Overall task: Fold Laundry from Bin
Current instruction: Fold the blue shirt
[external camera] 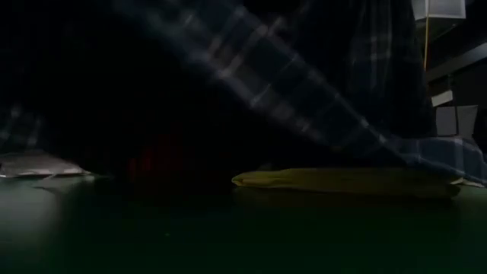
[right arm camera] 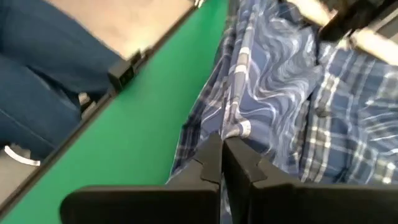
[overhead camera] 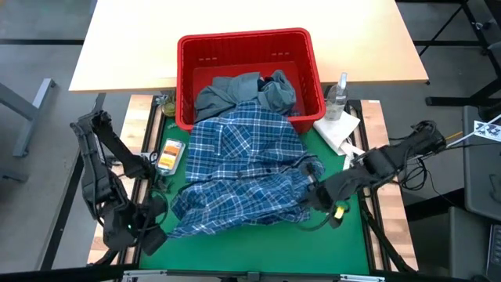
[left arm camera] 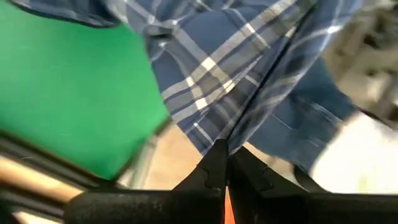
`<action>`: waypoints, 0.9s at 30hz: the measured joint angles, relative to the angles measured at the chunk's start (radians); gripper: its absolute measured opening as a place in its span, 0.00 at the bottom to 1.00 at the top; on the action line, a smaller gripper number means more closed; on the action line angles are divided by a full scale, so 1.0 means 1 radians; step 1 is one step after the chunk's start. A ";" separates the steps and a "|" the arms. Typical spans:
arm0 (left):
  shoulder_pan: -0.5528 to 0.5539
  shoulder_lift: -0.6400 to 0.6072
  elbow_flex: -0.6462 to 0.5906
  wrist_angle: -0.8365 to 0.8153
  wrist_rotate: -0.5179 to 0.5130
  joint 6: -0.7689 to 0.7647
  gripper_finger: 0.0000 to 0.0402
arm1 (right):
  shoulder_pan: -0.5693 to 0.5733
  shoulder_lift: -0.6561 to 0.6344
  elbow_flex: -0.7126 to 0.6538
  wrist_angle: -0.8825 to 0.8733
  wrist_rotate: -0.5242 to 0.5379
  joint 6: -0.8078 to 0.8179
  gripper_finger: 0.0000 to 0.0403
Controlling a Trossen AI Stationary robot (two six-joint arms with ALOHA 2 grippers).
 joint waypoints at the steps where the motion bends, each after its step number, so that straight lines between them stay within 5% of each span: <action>1: -0.004 0.009 0.000 -0.020 -0.004 -0.015 0.00 | 0.000 0.018 -0.004 -0.002 0.008 0.001 0.01; 16: -0.007 0.300 0.000 0.035 0.149 -0.034 0.00 | -0.001 0.371 -0.013 -0.007 -0.104 0.001 0.01; 27: -0.006 0.454 -0.001 0.093 0.157 0.021 0.00 | -0.001 0.412 -0.013 0.002 -0.146 0.001 0.01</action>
